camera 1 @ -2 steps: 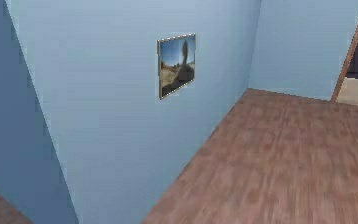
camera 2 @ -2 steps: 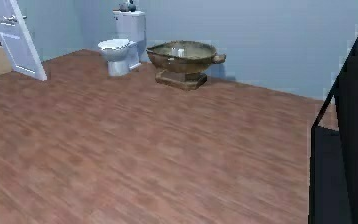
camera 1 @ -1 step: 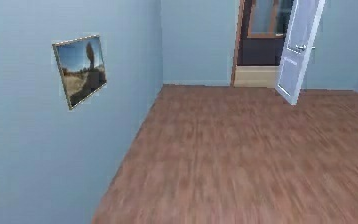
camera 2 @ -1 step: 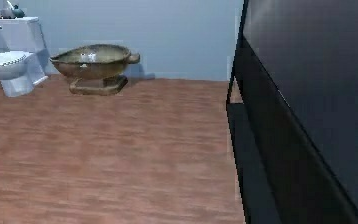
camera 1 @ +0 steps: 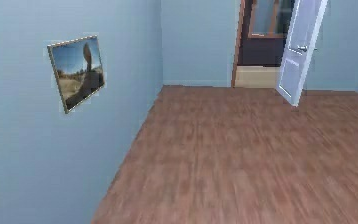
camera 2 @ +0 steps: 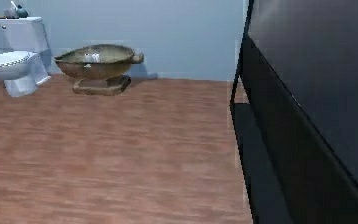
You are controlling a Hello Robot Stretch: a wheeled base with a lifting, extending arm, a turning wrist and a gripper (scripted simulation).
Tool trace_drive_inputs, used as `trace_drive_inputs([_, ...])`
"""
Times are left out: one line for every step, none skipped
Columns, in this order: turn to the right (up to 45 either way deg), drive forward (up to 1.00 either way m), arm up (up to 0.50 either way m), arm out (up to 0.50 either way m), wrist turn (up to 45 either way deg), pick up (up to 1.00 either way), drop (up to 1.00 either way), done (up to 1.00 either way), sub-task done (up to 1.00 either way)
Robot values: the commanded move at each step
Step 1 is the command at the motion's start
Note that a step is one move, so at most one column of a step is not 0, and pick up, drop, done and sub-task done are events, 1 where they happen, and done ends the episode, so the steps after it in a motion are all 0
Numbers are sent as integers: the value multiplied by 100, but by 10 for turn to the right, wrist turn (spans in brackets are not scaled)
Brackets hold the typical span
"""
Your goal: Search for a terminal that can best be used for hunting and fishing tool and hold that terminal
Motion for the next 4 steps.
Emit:
trace_drive_inputs([210,0,0,0,0,0,0,0,0])
trace_drive_inputs([0,100,0,0,0,0,0,0,0])
trace_drive_inputs([0,100,0,0,0,0,0,0,0])
trace_drive_inputs([0,100,0,0,0,0,0,0,0])
